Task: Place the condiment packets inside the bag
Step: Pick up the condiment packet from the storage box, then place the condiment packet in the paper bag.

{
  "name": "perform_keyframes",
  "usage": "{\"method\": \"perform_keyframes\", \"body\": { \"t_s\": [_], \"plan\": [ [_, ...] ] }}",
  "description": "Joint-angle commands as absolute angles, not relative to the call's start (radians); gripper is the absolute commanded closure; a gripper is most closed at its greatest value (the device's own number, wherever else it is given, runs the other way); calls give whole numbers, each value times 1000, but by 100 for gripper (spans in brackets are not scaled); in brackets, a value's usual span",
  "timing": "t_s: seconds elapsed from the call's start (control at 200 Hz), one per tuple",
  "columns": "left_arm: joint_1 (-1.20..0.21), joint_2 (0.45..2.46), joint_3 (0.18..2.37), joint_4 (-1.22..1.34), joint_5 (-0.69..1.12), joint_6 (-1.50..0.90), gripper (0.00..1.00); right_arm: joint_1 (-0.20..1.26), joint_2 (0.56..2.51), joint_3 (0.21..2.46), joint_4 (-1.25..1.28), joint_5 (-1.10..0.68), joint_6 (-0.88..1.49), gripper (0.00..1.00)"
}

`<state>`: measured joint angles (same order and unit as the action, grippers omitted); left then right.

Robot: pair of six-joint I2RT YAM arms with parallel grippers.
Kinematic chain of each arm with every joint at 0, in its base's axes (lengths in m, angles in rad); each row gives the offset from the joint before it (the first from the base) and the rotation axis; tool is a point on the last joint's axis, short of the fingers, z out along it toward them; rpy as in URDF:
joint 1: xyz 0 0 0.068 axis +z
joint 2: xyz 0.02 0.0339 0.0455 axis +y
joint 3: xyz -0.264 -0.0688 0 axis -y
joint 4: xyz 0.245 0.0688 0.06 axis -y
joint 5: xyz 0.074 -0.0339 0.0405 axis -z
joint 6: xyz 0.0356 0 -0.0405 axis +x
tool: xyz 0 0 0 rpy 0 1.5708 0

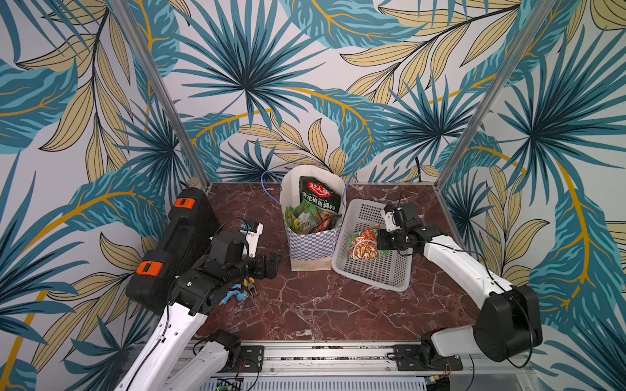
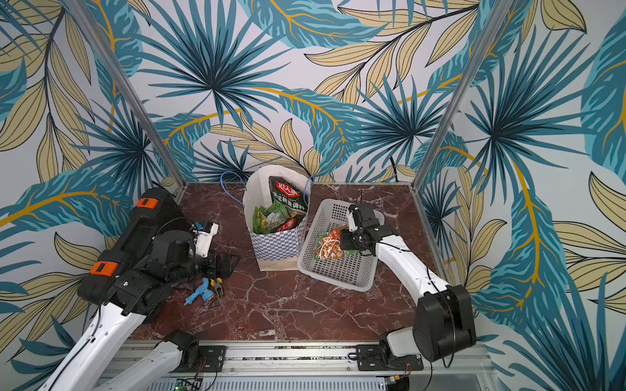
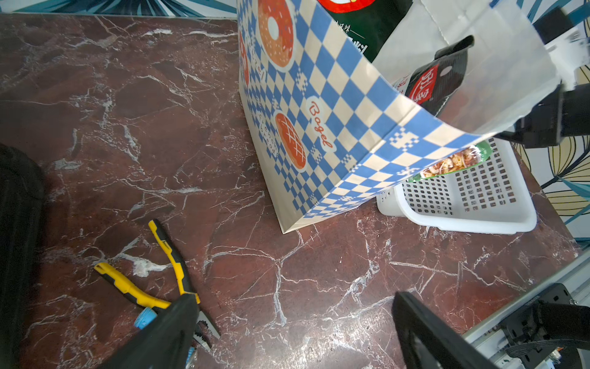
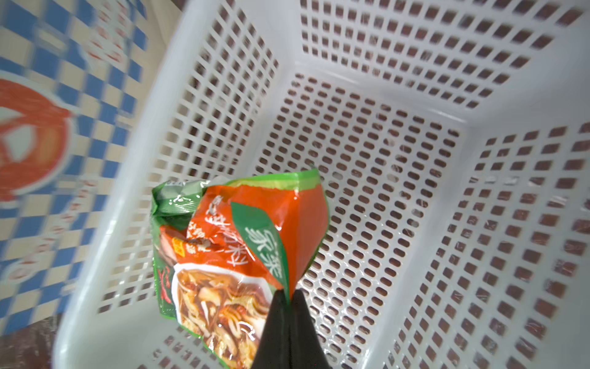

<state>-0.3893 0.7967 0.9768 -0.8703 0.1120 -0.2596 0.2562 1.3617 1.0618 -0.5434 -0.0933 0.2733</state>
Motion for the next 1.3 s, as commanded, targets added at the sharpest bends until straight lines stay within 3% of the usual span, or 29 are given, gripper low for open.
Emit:
{"method": "perform_keyframes", "body": {
  "t_s": [0.0,0.355,0.696,1.056,1.297],
  "plan": [
    [-393,794,953,-847,101,-251,0,261,1281,1024,-487,-142,323,100],
    [-393,797,951,-845,106,-251,0,263,946,986,-403,-117,358,100],
    [-394,786,949,-844,106,-250,0,277,755,976,-142,-224,417,100],
    [-394,785,947,-844,109,-253,0,371,873,1132,-66,-269,400,100],
    [-394,781,947,-842,111,-252,0,540,1039,1298,-177,-91,281,100]
  ]
}}
